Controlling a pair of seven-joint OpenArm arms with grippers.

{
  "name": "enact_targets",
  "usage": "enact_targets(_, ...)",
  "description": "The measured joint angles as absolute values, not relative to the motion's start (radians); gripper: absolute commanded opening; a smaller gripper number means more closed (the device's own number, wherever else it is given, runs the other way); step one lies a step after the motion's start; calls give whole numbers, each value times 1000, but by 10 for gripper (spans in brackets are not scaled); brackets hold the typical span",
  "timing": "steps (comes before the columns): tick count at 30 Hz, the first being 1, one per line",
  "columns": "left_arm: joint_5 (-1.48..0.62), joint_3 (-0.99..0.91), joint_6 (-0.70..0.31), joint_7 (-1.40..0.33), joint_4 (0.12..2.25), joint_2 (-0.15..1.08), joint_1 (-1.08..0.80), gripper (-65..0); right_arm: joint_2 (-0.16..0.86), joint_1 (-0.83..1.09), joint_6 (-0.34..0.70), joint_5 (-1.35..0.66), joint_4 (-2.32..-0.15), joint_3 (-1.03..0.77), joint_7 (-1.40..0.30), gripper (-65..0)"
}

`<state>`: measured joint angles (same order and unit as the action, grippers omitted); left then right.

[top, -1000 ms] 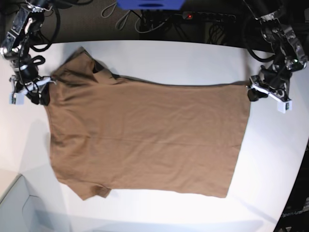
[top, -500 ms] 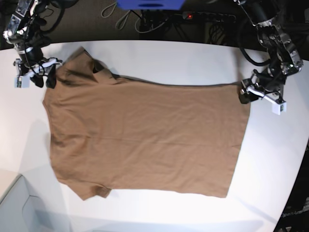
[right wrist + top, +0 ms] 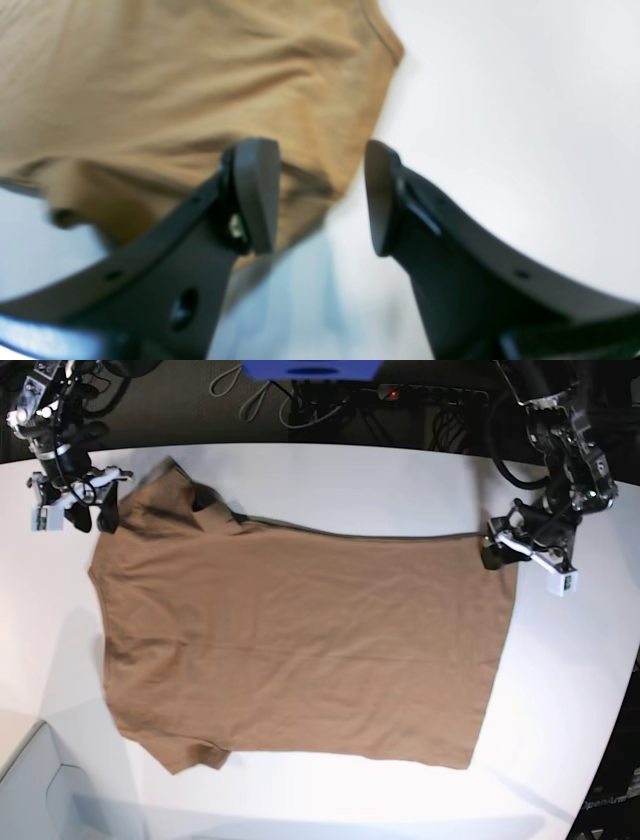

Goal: Layout the t-shirt on the table in an organized manner, then fold the t-shirt properly
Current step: 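Release and regrasp the shirt's shoulder edge with the right gripper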

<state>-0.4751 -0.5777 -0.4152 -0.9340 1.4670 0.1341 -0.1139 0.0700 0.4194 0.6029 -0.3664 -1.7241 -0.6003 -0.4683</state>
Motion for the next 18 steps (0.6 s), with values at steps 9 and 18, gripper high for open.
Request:
enact_targets(9, -479, -543, -415, -945, 1466, 130, -116, -598, 28, 500, 604, -363, -1763, -541, -469, -362)
enact_targets(18, -480, -542, -415, -949, 1465, 130, -117, -642, 28, 527, 604, -363, -1761, -492, -463, -330)
